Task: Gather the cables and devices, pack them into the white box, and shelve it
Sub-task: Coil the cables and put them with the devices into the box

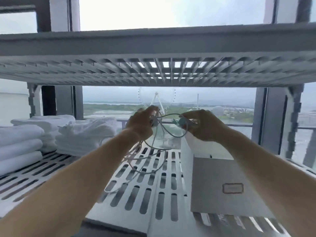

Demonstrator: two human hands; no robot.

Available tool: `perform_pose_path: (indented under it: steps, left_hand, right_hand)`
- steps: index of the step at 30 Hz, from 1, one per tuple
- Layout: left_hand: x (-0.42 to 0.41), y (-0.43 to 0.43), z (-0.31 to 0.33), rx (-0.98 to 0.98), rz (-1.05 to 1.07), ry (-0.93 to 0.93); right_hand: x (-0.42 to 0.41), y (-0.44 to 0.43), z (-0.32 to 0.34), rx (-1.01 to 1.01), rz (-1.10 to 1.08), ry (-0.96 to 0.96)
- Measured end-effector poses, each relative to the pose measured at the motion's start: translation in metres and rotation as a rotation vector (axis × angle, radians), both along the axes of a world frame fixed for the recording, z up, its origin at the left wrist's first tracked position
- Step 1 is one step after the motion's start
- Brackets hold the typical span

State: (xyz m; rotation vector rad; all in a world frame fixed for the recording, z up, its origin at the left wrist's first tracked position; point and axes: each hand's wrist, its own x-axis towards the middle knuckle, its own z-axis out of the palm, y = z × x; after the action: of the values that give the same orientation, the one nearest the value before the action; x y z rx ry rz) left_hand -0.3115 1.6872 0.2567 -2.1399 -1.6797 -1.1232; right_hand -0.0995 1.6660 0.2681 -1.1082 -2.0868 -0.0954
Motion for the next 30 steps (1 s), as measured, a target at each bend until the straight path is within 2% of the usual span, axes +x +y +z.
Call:
perform_pose_path:
  steps: [5, 13, 19, 23, 30]
  left_hand:
    - [0.079, -0.008, 0.026, 0.139, -0.043, 0.016]
    - [0.162, 0.002, 0.012, 0.038, 0.024, -0.016]
    - [0.164, 0.008, 0.007, -0.021, 0.182, 0.049]
    - [0.148, 0.016, 0.009, -0.026, 0.247, 0.067]
    - [0.14, 0.029, -0.003, -0.141, 0.225, 0.03]
  right_hand:
    - [0.07, 0.003, 0.006, -0.034, -0.032, -0.073]
    - [0.153, 0.019, -0.021, -0.128, -0.002, -0.147]
    - [0.164, 0.03, -0.038, -0.27, -0.009, -0.325]
    - [0.16, 0.031, -0.04, -0.285, -0.014, -0.432]
    - [0.155, 0.033, -0.041, -0.406, -0.026, -0.628]
